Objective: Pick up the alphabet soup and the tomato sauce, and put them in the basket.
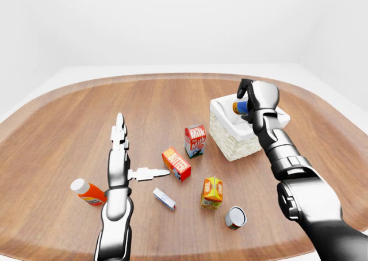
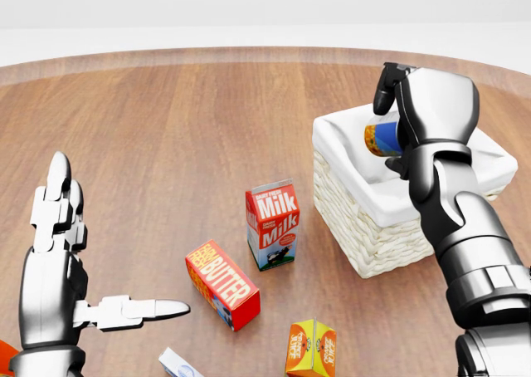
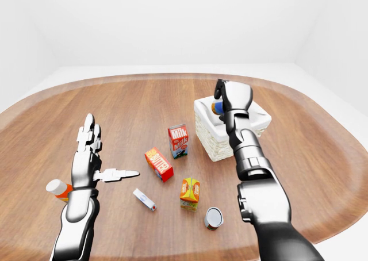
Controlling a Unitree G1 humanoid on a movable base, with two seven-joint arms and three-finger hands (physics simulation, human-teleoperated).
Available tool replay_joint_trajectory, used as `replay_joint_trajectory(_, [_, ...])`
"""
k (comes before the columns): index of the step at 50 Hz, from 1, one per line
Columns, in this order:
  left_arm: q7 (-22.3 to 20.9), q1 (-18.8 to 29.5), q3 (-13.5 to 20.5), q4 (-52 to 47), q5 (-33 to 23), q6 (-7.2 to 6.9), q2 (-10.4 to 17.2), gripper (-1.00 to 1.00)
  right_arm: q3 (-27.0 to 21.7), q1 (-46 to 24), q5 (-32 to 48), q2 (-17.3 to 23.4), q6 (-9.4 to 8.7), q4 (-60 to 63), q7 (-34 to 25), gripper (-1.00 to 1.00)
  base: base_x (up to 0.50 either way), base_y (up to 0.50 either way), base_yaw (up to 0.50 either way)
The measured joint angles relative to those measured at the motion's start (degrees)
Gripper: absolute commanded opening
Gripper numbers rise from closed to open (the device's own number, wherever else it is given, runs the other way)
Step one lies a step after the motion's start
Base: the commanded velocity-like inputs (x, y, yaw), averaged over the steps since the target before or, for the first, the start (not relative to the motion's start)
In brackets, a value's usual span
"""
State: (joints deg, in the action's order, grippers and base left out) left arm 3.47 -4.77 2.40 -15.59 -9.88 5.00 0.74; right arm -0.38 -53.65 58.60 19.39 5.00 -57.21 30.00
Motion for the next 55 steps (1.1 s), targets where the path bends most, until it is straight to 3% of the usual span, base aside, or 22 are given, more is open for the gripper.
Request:
replay_joint_trajectory(38, [0.0, 0.2, 0.1, 0.0, 0.2, 0.0, 0.0, 1.0, 3.8, -8.8, 8.6, -0.3, -0.03, -15.2, 0.0, -1.0, 0.0, 0.0, 0.0])
replay_joint_trajectory(55, [-0.2, 0.0, 0.0, -0.2, 0.2, 0.0, 0.0, 1.0, 5.1, -9.8, 14.6, -1.0, -1.56, -15.7, 0.0, -1.0, 0.0, 0.0, 0.0])
